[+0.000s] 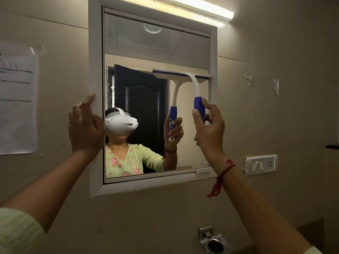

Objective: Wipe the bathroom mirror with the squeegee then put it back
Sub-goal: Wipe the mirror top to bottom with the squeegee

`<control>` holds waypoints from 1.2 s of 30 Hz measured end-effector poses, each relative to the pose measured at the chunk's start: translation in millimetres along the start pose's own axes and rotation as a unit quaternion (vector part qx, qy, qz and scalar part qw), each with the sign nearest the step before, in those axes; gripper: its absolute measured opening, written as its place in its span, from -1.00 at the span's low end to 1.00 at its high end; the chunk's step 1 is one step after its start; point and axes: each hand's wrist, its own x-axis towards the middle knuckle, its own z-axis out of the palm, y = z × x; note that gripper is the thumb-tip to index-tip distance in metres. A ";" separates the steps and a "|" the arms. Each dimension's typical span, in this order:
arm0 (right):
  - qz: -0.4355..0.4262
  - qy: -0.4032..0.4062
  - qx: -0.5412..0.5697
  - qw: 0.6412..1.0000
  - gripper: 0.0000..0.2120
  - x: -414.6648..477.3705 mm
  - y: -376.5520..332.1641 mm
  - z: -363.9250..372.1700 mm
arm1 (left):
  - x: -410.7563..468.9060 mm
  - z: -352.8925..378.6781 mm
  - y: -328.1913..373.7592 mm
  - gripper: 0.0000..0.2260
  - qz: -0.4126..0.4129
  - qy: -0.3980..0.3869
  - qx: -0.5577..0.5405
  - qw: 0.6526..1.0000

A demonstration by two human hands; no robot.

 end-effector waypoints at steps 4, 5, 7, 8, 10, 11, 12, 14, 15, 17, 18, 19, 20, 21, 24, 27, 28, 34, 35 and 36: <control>-0.003 0.001 -0.003 1.000 -0.66 -28.1 13.2 -6.8 | -0.5 -1.3 1.5 -0.57 -0.006 -0.001 -0.002 1.000; -0.004 -0.007 0.001 1.000 -0.66 -43.5 19.8 -11.2 | -0.6 -1.2 1.7 -0.57 -0.006 -0.002 -0.003 1.000; -0.007 -0.031 0.021 0.999 -0.67 -72.2 30.0 -19.7 | -0.3 -1.0 1.3 -0.57 -0.004 -0.003 -0.004 1.000; -0.007 -0.043 0.029 0.999 -0.67 -80.4 31.7 -22.3 | -0.2 -0.7 0.5 -0.57 -0.006 -0.002 -0.005 1.000; -0.009 -0.047 0.033 0.998 -0.68 -78.0 27.7 -21.8 | 0.0 0.2 -0.2 -0.57 -0.006 0.004 -0.005 1.000; -0.015 -0.041 0.031 0.999 -0.68 -70.3 23.4 -19.8 | -0.2 0.5 0.1 -0.56 -0.003 0.007 -0.003 1.000; -0.020 -0.033 0.029 0.999 -0.69 -61.3 18.2 -17.0 | -0.6 0.5 0.3 -0.56 0.000 0.008 -0.002 1.000; -0.015 -0.022 0.029 0.999 -0.70 -45.6 10.6 -12.3 | -0.7 0.2 0.2 -0.55 0.002 0.009 -0.003 1.000; -0.009 -0.021 0.032 0.999 -0.69 -41.9 9.7 -11.1 | 0.0 0.3 0.8 -0.55 0.002 0.010 -0.003 1.000; -0.016 -0.017 0.047 0.999 -0.68 -48.8 12.9 -12.1 | 1.9 0.5 2.0 -0.54 0.002 0.014 -0.005 1.000; -0.023 -0.017 0.053 0.998 -0.67 -59.1 17.5 -13.7 | 3.3 -0.1 2.2 -0.54 0.001 0.015 -0.006 1.000; -0.025 -0.022 0.056 0.998 -0.66 -72.8 22.3 -15.4 | 4.5 -1.2 1.9 -0.54 -0.002 0.017 -0.009 1.000; -0.027 -0.029 0.058 0.998 -0.66 -84.8 27.7 -16.3 | 6.8 -1.6 2.6 -0.54 -0.002 0.018 -0.009 1.000; -0.017 -0.034 0.061 0.997 -0.65 -98.3 32.9 -16.9 | 5.7 -0.9 2.4 -0.54 0.002 0.010 -0.006 1.000; -0.007 -0.030 0.055 0.998 -0.66 -102.3 33.7 -15.3 | 0.7 -1.5 0.5 -0.54 0.001 0.010 -0.003 1.000; -0.012 -0.018 0.034 0.999 -0.67 -70.6 23.3 -13.5 | -1.6 -0.4 1.4 -0.55 0.000 0.012 -0.005 1.000; -0.014 -0.014 0.026 0.999 -0.67 -63.0 22.0 -13.8 | -1.3 0.1 1.8 -0.55 0.000 0.013 -0.005 1.000; 0.000 -0.044 0.050 0.998 -0.66 -111.9 41.6 -28.9 | -0.5 2.2 -0.7 -0.54 -0.001 0.016 -0.002 1.000; 0.010 -0.047 0.057 0.997 -0.65 -122.0 44.8 -31.2 | -0.4 2.4 -0.7 -0.54 -0.001 0.016 -0.005 1.000; 0.019 -0.046 0.060 0.997 -0.64 -127.6 46.5 -32.0 | -0.7 2.6 -1.0 -0.54 0.000 0.016 -0.007 1.000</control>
